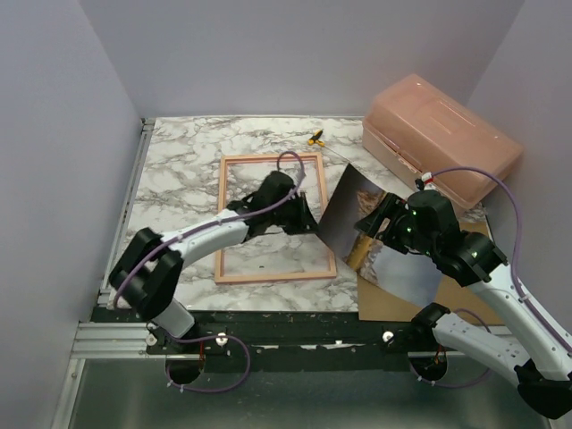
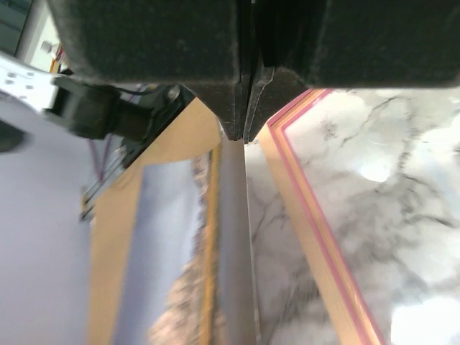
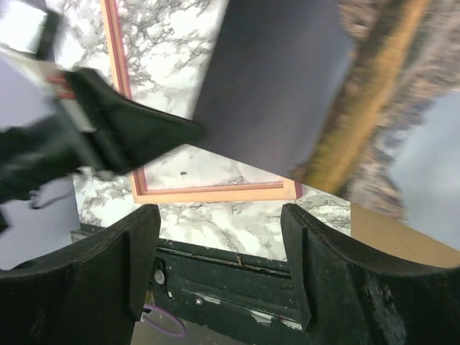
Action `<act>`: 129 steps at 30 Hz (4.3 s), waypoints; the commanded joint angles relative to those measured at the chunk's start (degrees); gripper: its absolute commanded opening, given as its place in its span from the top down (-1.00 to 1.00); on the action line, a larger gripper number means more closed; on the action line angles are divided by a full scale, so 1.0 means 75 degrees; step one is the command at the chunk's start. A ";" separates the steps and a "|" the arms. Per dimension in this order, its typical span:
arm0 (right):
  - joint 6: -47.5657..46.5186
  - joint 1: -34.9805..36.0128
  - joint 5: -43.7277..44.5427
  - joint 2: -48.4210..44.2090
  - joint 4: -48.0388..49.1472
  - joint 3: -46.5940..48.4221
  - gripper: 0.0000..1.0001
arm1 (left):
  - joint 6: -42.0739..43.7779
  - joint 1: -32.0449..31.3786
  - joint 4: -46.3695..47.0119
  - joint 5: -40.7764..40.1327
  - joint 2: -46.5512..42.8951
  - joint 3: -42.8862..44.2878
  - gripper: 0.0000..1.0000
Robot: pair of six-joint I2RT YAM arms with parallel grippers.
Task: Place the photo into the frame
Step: Pick up the photo at the center of the board, then turn over the photo from the photo frame, then adjust the photo in the photo frame.
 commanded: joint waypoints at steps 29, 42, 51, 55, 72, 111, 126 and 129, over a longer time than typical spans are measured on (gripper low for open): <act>-0.0099 -0.0035 -0.1212 0.0022 0.1102 -0.0633 -1.00 | 0.4010 0.2269 -0.5046 0.0802 -0.3897 0.4078 1.00; 0.0162 -0.0035 -0.1182 -0.0434 0.1215 -0.1730 -1.00 | 0.2595 0.0824 -0.3331 0.0098 -0.1712 0.2939 1.00; 0.0308 -0.0035 -0.0950 -0.0740 0.1289 -0.2267 -1.00 | 0.1501 0.0394 -0.2169 0.0793 0.0142 0.4152 -0.25; 0.0386 -0.0035 -0.0661 -0.0876 0.1335 -0.2607 -0.99 | 0.1476 0.0389 -0.2164 0.0830 0.0206 0.4242 -0.81; 0.1450 -0.0035 -0.2686 0.0624 0.5265 -0.3958 -0.94 | 0.0850 0.1515 -0.2186 0.0533 -0.4561 -0.1322 -0.95; 0.2215 -0.2592 -0.4671 0.6650 1.1593 -0.3882 0.97 | -0.0102 0.1630 -0.2715 0.0509 -0.7587 -0.4002 -0.94; -0.0652 -0.4254 -0.3732 0.5055 0.6547 -0.2478 0.49 | -0.0180 0.1629 -0.2684 0.0491 -0.7791 -0.4157 -0.94; -0.1007 -0.4346 -0.3277 0.4816 0.5788 -0.2278 -0.27 | -0.0187 0.1632 -0.2698 0.0491 -0.7831 -0.4167 -0.94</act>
